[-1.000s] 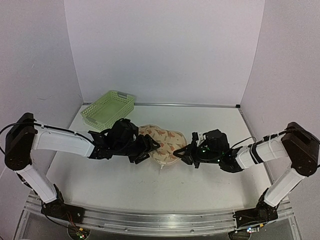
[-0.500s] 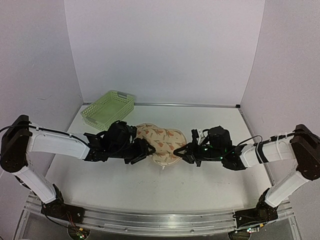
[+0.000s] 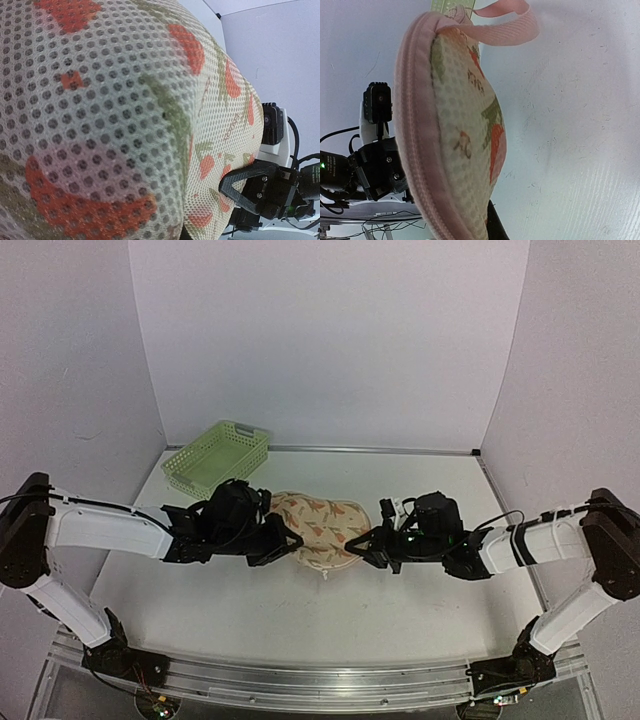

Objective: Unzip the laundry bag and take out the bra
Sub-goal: Pass from the right arm to the left, then pick up the zipper from the laundry bag.

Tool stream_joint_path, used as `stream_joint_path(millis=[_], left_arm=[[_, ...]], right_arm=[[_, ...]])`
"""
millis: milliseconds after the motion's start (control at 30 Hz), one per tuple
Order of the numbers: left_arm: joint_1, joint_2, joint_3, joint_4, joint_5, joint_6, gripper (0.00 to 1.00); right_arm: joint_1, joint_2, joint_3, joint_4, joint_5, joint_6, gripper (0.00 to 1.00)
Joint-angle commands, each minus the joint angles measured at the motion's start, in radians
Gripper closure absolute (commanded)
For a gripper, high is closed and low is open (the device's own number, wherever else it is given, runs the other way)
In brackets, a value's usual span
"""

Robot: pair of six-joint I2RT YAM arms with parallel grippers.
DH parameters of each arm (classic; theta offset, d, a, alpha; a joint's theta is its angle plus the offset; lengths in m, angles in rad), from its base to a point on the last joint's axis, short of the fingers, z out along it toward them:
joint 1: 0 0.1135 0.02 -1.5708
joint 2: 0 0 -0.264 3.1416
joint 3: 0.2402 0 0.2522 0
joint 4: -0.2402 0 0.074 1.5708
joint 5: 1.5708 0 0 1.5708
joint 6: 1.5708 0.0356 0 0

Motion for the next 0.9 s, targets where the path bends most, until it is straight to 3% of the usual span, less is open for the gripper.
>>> stream_joint_path(millis=[0, 200, 267, 533, 867], left_arm=[[0.006, -0.049, -0.021, -0.006, -0.043, -0.042, 1.00], [0.031, -0.066, -0.051, 0.007, -0.064, -0.137, 1.00], [0.049, -0.067, -0.067, 0.030, -0.056, -0.166, 1.00], [0.089, -0.047, -0.057, 0.038, -0.023, -0.256, 1.00], [0.108, 0.000, -0.011, 0.038, 0.018, -0.363, 1.00]], right_arm=[[0.003, 0.020, 0.053, 0.067, -0.036, -0.034, 0.97], [0.017, 0.026, 0.056, 0.013, -0.019, -0.094, 0.60], [0.032, 0.009, 0.068, -0.039, 0.005, -0.136, 0.55], [0.103, -0.107, 0.118, -0.250, 0.149, -0.318, 0.40], [0.263, -0.110, 0.186, -0.305, 0.393, -0.502, 0.33]])
